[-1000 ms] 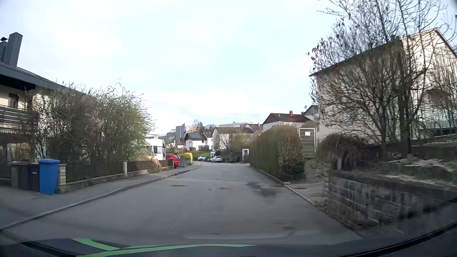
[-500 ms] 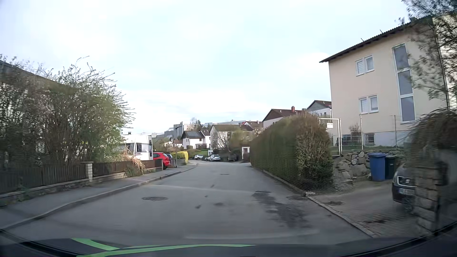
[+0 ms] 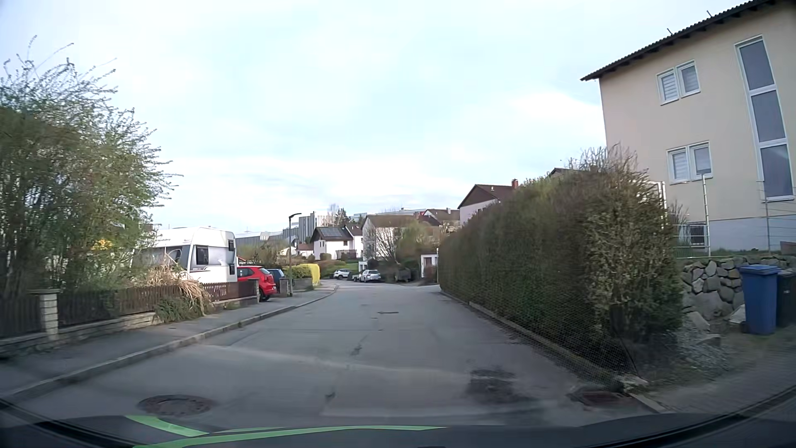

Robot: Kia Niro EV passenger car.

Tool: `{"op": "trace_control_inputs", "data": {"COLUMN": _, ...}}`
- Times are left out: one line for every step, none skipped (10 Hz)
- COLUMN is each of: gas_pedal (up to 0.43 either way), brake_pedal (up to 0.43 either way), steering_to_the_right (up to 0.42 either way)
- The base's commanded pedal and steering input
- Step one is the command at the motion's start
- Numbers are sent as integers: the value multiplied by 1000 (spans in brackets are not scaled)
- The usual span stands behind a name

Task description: Follow the waypoints while adhering to traffic rules and regulations

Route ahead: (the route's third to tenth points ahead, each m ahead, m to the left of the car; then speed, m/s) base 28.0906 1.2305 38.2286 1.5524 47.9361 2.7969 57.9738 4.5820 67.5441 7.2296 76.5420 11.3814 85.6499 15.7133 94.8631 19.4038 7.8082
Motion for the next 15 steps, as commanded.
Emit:
{"op": "trace_control_inputs", "data": {"gas_pedal": 0, "brake_pedal": 0, "steering_to_the_right": 5}}
{"op": "trace_control_inputs", "data": {"gas_pedal": 0, "brake_pedal": 0, "steering_to_the_right": 5}}
{"op": "trace_control_inputs", "data": {"gas_pedal": 0, "brake_pedal": 0, "steering_to_the_right": 5}}
{"op": "trace_control_inputs", "data": {"gas_pedal": 0, "brake_pedal": 0, "steering_to_the_right": 6}}
{"op": "trace_control_inputs", "data": {"gas_pedal": 0, "brake_pedal": 0, "steering_to_the_right": 6}}
{"op": "trace_control_inputs", "data": {"gas_pedal": 0, "brake_pedal": 0, "steering_to_the_right": 6}}
{"op": "trace_control_inputs", "data": {"gas_pedal": 0, "brake_pedal": 6, "steering_to_the_right": 6}}
{"op": "trace_control_inputs", "data": {"gas_pedal": 0, "brake_pedal": 30, "steering_to_the_right": 7}}
{"op": "trace_control_inputs", "data": {"gas_pedal": 0, "brake_pedal": 67, "steering_to_the_right": 6}}
{"op": "trace_control_inputs", "data": {"gas_pedal": 0, "brake_pedal": 98, "steering_to_the_right": 6}}
{"op": "trace_control_inputs", "data": {"gas_pedal": 0, "brake_pedal": 122, "steering_to_the_right": 6}}
{"op": "trace_control_inputs", "data": {"gas_pedal": 0, "brake_pedal": 128, "steering_to_the_right": 5}}
{"op": "trace_control_inputs", "data": {"gas_pedal": 0, "brake_pedal": 128, "steering_to_the_right": 5}}
{"op": "trace_control_inputs", "data": {"gas_pedal": 0, "brake_pedal": 128, "steering_to_the_right": 4}}
{"op": "trace_control_inputs", "data": {"gas_pedal": 0, "brake_pedal": 134, "steering_to_the_right": 2}}
